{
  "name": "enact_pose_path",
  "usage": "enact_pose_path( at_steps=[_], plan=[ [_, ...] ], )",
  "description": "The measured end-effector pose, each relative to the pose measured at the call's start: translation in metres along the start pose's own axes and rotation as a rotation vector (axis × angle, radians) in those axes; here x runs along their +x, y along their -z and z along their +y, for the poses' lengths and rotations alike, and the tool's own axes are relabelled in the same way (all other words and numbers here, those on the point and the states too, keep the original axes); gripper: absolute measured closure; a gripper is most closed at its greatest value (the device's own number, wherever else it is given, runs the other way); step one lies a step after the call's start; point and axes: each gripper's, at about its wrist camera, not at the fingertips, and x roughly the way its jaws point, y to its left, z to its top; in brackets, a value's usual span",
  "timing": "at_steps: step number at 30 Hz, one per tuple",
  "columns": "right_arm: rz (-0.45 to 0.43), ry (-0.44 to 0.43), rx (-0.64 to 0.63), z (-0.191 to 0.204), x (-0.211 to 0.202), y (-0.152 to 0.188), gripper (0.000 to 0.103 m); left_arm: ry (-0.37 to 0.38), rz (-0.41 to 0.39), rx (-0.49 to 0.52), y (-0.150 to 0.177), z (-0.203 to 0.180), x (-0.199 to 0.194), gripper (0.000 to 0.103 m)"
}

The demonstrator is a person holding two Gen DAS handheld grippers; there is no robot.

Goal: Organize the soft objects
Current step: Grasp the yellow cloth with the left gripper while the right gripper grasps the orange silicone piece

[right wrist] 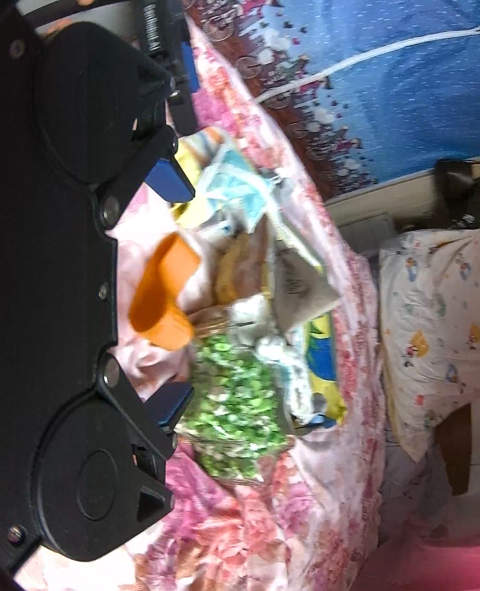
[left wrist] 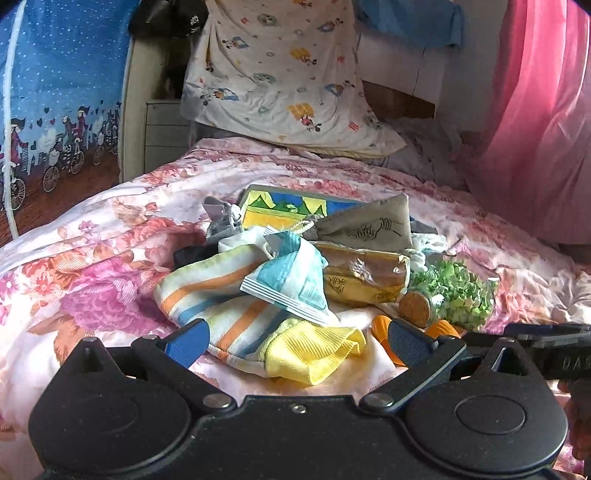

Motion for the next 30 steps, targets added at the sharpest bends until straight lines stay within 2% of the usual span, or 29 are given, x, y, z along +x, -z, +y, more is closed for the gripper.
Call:
enact_pose_path(
  at_steps=[7, 14, 19, 21, 23, 26, 30],
  plan=[
    [0.060, -0.004, 0.060, -0.008, 0.010, 0.012, 0.001, 0.021, 0.058, -0.013, -0.007, 0.004, 0.024, 0.001],
    [0.025, 0.017, 0.113, -0.009, 0.024, 0.008, 0.003, 0.016, 0.110, -0.060, -0.009, 0.014, 0.049, 0.007],
    [0.018, 0.060, 0.138, -0.011, 0.038, 0.007, 0.015, 0.023, 0.145, -0.043, -0.009, 0.015, 0.062, 0.018],
    [0.015, 0.066, 0.160, -0.014, 0.044, 0.007, 0.021, 0.032, 0.176, -0.065, -0.007, 0.015, 0.069, 0.022],
    [0.015, 0.066, 0.178, -0.016, 0.049, 0.009, 0.033, 0.043, 0.201, -0.096, -0.006, 0.017, 0.075, 0.025],
    [0.024, 0.061, 0.208, -0.019, 0.057, 0.011, 0.045, 0.051, 0.203, -0.132, -0.007, 0.019, 0.078, 0.027],
    [0.032, 0.075, 0.217, -0.019, 0.065, 0.016, 0.053, 0.048, 0.215, -0.174, -0.004, 0.021, 0.084, 0.032]
  ],
)
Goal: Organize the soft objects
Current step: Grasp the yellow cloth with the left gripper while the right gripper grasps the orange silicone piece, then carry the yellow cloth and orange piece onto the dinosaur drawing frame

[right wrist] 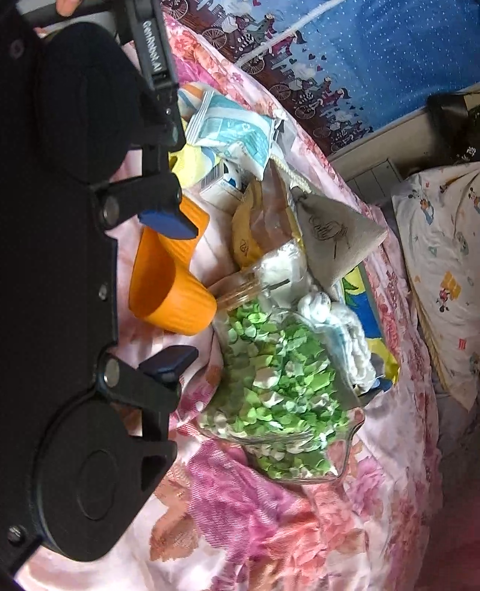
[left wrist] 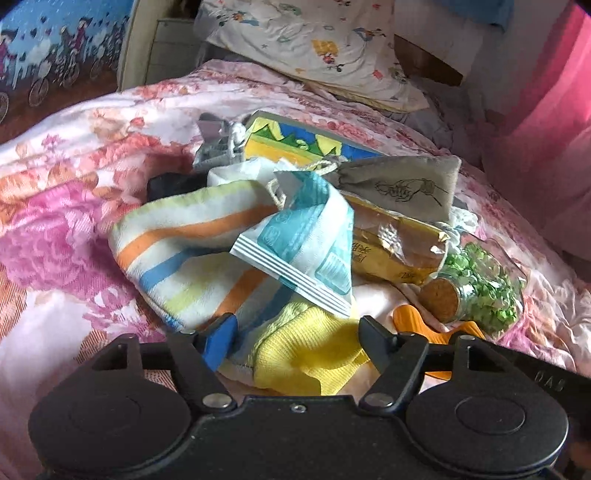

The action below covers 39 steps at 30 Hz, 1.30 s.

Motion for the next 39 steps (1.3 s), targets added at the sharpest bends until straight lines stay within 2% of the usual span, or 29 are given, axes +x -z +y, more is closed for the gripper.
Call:
enact_pose_path(
  at_steps=[4, 9, 12, 15, 21, 31, 39],
  plan=[
    [0.011, 0.007, -0.011, 0.001, 0.005, 0.005, 0.064, -0.033, -0.002, 0.014, 0.003, -0.003, 0.002, 0.042],
    [0.006, 0.019, -0.016, 0.000, 0.004, 0.007, 0.072, -0.048, -0.001, 0.020, 0.005, -0.004, 0.003, 0.068],
    [0.010, 0.022, -0.008, -0.002, 0.005, 0.007, 0.077, -0.036, 0.003, 0.024, 0.005, -0.005, 0.002, 0.080],
    [0.006, 0.025, -0.008, -0.002, 0.003, 0.008, 0.080, -0.031, 0.004, 0.037, 0.007, -0.007, 0.002, 0.088],
    [-0.002, 0.032, -0.034, 0.003, -0.001, 0.009, 0.084, -0.016, 0.010, 0.062, 0.007, -0.013, -0.003, 0.094],
    [-0.019, 0.024, -0.139, 0.027, -0.016, 0.010, 0.088, 0.103, 0.029, 0.111, 0.015, -0.032, -0.025, 0.095],
    [-0.051, -0.014, -0.153, 0.031, -0.042, 0.002, 0.092, 0.177, -0.048, 0.104, 0.019, -0.035, -0.050, 0.095]
  ],
)
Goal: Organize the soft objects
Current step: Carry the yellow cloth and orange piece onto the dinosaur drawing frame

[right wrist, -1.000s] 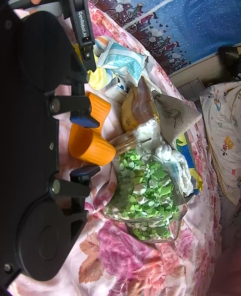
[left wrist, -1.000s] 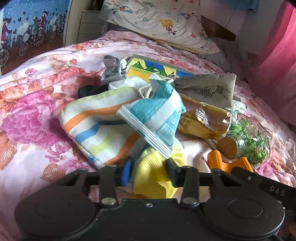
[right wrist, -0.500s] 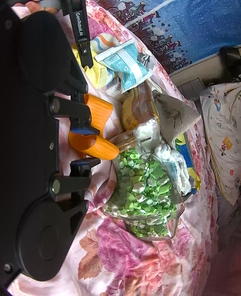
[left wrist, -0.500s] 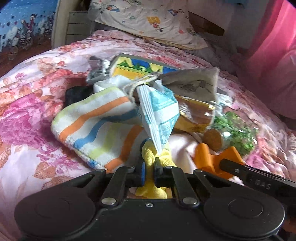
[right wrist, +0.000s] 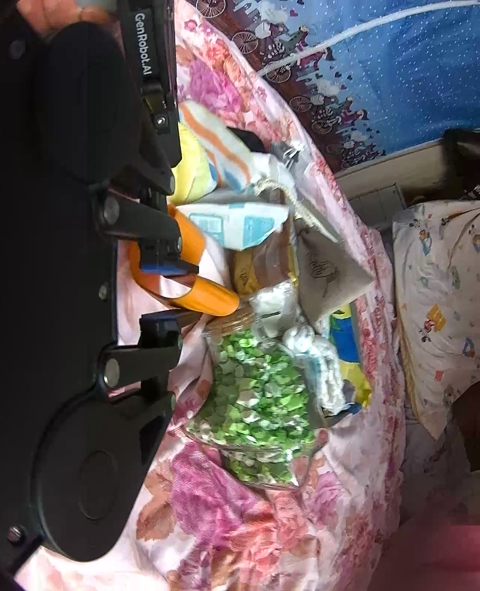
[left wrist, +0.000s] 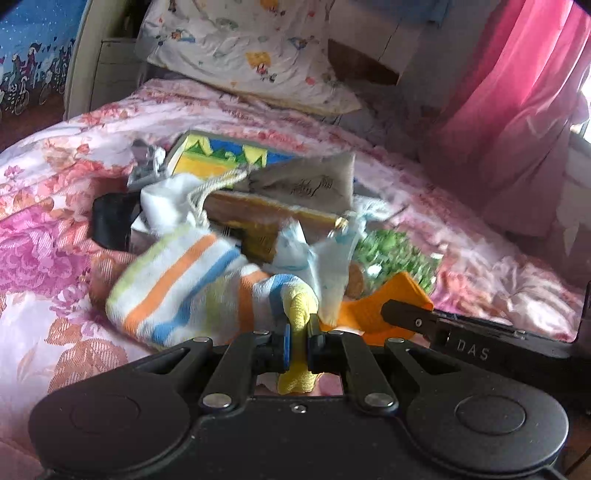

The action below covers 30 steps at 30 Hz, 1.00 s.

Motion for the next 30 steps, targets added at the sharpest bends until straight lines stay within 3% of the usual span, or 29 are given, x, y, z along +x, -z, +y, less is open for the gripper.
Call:
enact_pose_path(
  at_steps=[6, 13, 21, 30],
  plan=[
    [-0.045, -0.016, -0.070, 0.006, -0.019, -0.005, 0.098, 0.069, -0.124, 0.020, -0.003, -0.007, -0.017, 0.096],
    [-0.102, -0.030, -0.098, 0.011, -0.036, -0.010, 0.098, 0.077, -0.218, 0.056, -0.002, -0.012, -0.031, 0.096],
    [-0.111, -0.099, -0.032, 0.000, -0.049, -0.021, 0.098, 0.097, -0.273, 0.005, 0.006, -0.015, -0.066, 0.096],
    [-0.167, -0.132, -0.055, -0.002, -0.075, -0.033, 0.098, 0.076, -0.290, -0.079, 0.003, -0.020, -0.094, 0.096]
  ],
)
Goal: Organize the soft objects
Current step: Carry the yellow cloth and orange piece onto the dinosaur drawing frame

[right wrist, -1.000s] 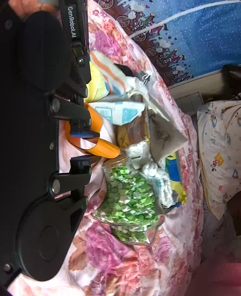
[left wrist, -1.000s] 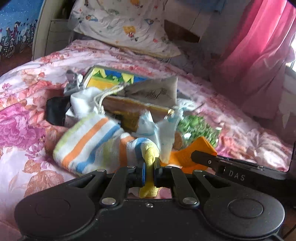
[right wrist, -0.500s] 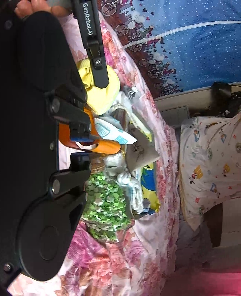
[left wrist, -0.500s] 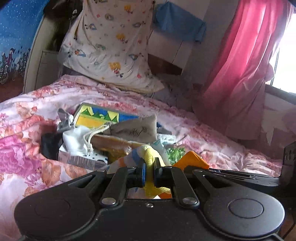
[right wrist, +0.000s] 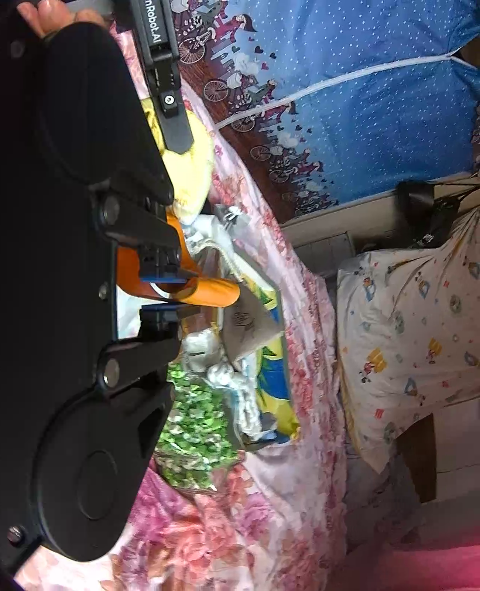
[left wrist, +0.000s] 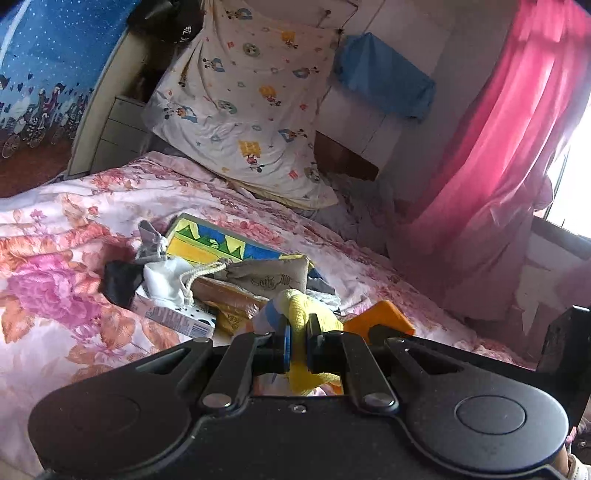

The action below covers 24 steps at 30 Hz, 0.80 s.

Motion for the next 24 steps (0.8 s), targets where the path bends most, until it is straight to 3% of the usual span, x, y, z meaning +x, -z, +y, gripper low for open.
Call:
enact_pose_path(
  at_steps=[17, 24],
  plan=[
    [-0.098, -0.037, 0.054, -0.033, -0.022, -0.025, 0.098, 0.016, 0.022, -0.001, -0.066, -0.040, 0.013, 0.096],
    [-0.199, -0.062, 0.026, -0.051, -0.010, -0.042, 0.098, 0.011, -0.002, 0.017, -0.096, -0.058, 0.038, 0.095]
  ],
)
